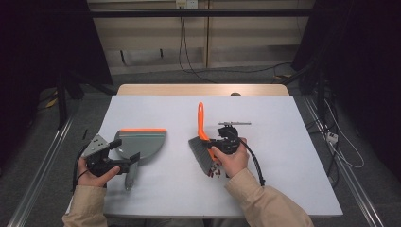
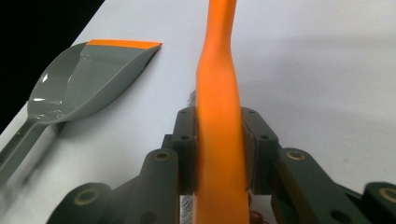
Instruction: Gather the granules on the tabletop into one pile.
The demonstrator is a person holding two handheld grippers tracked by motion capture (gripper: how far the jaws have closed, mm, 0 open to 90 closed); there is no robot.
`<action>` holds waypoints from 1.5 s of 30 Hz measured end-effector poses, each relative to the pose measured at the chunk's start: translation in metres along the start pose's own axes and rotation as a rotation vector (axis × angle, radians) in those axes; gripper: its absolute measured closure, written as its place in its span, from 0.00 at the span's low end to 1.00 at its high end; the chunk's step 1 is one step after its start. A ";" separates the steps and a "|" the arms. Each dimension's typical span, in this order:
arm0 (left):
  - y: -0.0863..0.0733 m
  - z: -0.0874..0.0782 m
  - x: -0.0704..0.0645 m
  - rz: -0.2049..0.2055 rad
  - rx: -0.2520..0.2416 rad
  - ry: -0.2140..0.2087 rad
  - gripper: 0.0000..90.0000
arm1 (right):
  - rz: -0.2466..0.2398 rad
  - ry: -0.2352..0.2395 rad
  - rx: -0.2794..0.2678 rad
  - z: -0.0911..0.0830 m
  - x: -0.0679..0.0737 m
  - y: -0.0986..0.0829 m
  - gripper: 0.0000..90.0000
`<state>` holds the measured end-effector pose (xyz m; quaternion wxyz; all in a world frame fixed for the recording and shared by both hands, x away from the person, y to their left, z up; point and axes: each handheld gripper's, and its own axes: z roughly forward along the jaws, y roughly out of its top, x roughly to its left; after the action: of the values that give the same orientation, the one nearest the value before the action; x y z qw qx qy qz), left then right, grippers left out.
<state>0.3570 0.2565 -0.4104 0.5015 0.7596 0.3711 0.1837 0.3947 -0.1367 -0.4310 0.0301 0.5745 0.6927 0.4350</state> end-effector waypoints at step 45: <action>-0.001 0.003 0.002 -0.011 0.004 0.006 0.07 | -0.928 0.033 -0.075 0.014 -0.015 0.051 0.79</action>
<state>0.3595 0.2561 -0.4128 0.4999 0.7581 0.3772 0.1822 0.4466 -0.1436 -0.4141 0.2311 0.1951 0.8608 0.4093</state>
